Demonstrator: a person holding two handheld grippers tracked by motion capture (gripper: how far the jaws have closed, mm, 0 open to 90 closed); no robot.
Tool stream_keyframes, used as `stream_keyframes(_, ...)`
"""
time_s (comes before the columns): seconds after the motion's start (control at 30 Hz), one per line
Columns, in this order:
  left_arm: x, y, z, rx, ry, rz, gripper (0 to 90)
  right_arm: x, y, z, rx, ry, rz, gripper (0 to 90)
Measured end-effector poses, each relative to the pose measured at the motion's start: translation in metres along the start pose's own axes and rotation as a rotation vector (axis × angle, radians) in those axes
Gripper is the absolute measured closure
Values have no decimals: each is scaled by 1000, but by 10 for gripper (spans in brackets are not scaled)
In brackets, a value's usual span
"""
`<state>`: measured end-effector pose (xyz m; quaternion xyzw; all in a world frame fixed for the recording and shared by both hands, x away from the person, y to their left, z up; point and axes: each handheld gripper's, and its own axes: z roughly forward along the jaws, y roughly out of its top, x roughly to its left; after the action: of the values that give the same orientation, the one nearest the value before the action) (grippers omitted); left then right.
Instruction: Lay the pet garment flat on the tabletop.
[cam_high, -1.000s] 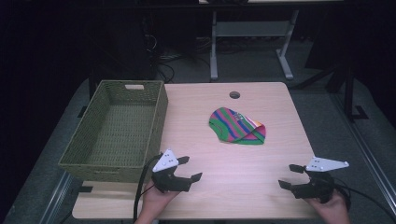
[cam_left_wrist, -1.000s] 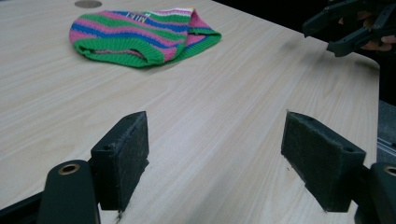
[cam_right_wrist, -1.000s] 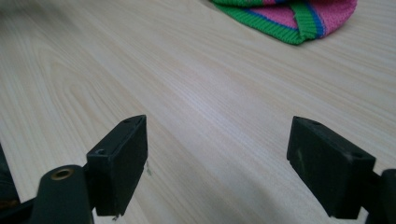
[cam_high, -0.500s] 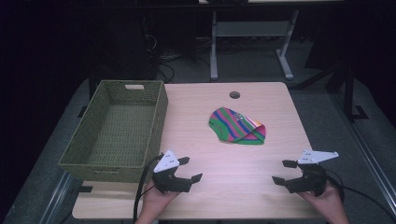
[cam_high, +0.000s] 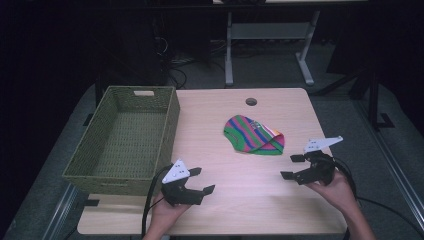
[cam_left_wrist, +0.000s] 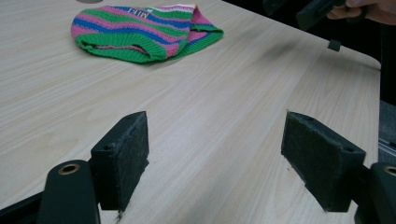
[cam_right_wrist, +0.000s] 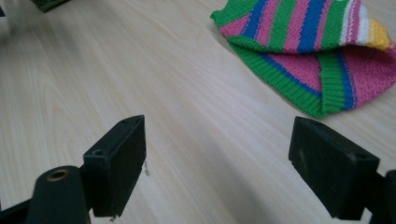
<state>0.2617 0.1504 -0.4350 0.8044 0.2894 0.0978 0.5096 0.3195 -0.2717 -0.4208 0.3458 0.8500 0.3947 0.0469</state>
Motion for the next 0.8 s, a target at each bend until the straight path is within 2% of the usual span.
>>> stream_keyframes(0.07, 1, 0, -1, 7, 2, -2, 229, -7, 14, 2, 16, -4, -1, 186)
stream_keyframes(0.2, 1, 0, -1, 3, 5, -4, 228, -15, 27, 3, 23, -13, -13, 186)
stream_keyframes(0.27, 1, 0, -1, -1, 5, -6, 228, -22, 41, 7, 30, -12, -21, 188)
stream_keyframes(0.33, 1, 0, -1, -2, 4, -3, 228, -23, 45, 9, 41, -14, -15, 188)
stream_keyframes(0.47, 1, 0, 0, -3, -2, -3, 228, -29, 61, 20, 65, -22, -35, 191)
stream_keyframes(0.8, 0, 1, 2, -4, -13, -1, 228, -42, 83, 38, 104, -20, -31, 194)
